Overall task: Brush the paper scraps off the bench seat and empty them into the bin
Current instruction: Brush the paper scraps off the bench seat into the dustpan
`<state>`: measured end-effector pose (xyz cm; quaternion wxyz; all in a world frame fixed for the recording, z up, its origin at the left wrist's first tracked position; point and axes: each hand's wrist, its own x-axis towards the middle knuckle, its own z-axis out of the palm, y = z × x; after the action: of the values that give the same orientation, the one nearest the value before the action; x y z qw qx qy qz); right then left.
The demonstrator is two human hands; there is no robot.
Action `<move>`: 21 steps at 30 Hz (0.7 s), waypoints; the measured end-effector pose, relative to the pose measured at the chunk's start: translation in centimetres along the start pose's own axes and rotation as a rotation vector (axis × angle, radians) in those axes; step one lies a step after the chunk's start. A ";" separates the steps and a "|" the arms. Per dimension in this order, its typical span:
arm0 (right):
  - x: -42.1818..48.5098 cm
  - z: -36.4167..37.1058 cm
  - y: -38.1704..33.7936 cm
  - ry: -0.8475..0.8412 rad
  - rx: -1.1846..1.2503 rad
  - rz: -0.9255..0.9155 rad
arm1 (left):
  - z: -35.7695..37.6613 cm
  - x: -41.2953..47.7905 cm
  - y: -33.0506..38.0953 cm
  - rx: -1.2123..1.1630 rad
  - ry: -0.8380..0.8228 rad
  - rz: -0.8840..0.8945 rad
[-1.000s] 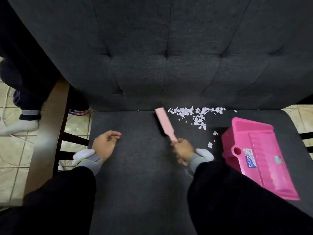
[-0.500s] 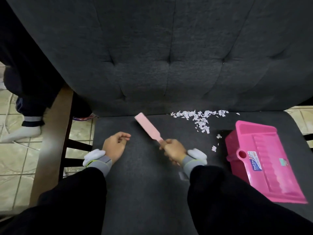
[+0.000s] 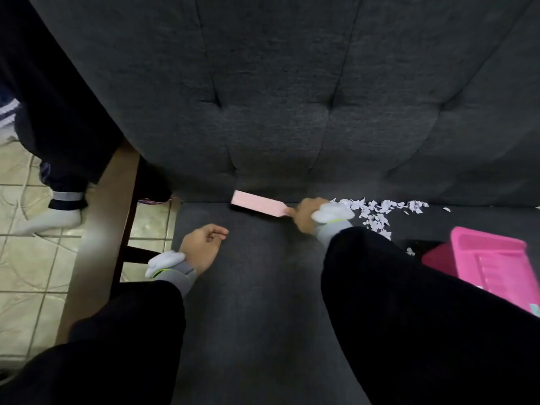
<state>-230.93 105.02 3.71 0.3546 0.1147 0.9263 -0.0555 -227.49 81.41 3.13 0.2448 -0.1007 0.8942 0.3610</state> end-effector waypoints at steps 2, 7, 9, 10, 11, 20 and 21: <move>-0.8 -0.4 4.0 -0.006 -0.030 0.095 | 0.1 -0.1 0.1 0.005 -0.008 0.002; -4.1 -1.3 12.4 -0.041 -0.039 0.285 | 0.0 -0.5 0.9 0.009 -0.015 0.008; -5.5 -1.4 13.9 0.013 -0.046 0.348 | 0.3 -0.8 1.0 -0.002 -0.044 0.002; -6.0 -1.3 14.3 0.033 -0.037 0.370 | 0.5 -0.9 1.1 -0.009 -0.056 0.000; -6.6 -1.2 14.5 0.056 -0.019 0.383 | 0.6 -1.2 1.2 -0.013 -0.061 0.001; -9.5 4.1 5.4 -0.097 0.323 0.128 | 1.7 -2.5 2.0 0.000 -0.061 0.022; -9.6 4.9 4.5 -0.135 0.354 0.103 | 1.8 -2.7 2.1 -0.001 -0.058 0.026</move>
<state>-219.67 106.84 6.37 0.3927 0.2185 0.8691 -0.2068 -225.28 84.21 4.66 0.2657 -0.0787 0.8878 0.3674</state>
